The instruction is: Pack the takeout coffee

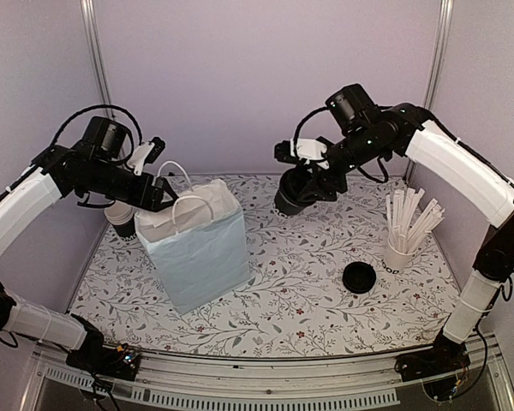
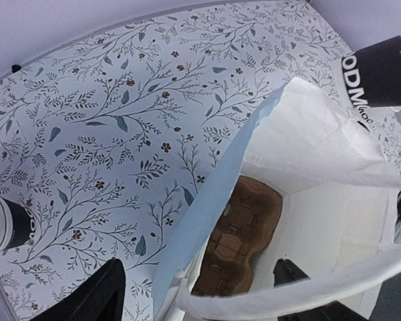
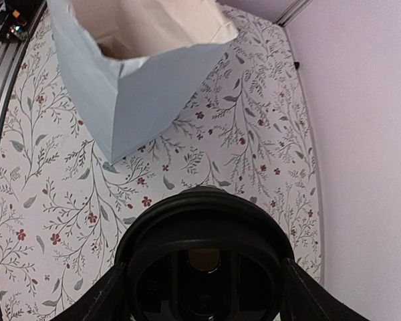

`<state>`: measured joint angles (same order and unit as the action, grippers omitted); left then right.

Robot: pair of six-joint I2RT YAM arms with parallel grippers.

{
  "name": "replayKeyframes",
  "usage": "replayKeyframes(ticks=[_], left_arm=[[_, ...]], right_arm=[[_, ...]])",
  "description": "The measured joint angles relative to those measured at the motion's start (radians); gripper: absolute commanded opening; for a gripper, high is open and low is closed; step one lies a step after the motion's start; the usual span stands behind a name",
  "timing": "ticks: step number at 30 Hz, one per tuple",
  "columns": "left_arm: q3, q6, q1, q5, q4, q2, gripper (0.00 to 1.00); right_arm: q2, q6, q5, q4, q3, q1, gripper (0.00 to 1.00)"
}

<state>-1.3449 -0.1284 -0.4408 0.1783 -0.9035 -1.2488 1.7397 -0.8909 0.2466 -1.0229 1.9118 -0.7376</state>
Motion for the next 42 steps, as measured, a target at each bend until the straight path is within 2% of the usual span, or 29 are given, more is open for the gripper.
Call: replayKeyframes(ticks=[2,5,6,11,14,23,34,42], left_arm=[[0.003,0.007,0.001,0.005,-0.001,-0.001,0.58],[0.003,0.026,0.002,0.031,-0.001,-0.005,0.32],[0.003,0.028,0.003,0.042,0.000,-0.006,0.26],[0.004,0.051,0.004,0.098,0.003,-0.016,0.07],[0.005,0.055,0.003,0.132,0.007,-0.019,0.01],[0.006,0.025,-0.011,0.228,0.039,-0.023,0.00],[0.006,-0.035,-0.145,0.290,0.121,-0.056,0.00],[-0.038,-0.049,-0.221,0.285,0.143,-0.109,0.00]], right_arm=[[0.000,0.017,0.014,0.007,0.080,0.006,0.61],[0.001,0.045,0.037,0.037,0.193,0.006,0.59],[0.002,0.054,0.047,0.047,0.217,0.006,0.58],[0.018,0.107,0.103,0.093,0.284,-0.010,0.57],[0.044,0.119,0.109,0.097,0.287,-0.047,0.56],[0.100,0.119,0.143,0.061,0.287,-0.198,0.55],[0.099,0.070,0.067,0.005,0.275,-0.269,0.54],[0.075,0.039,-0.033,-0.021,0.126,-0.297,0.54]])
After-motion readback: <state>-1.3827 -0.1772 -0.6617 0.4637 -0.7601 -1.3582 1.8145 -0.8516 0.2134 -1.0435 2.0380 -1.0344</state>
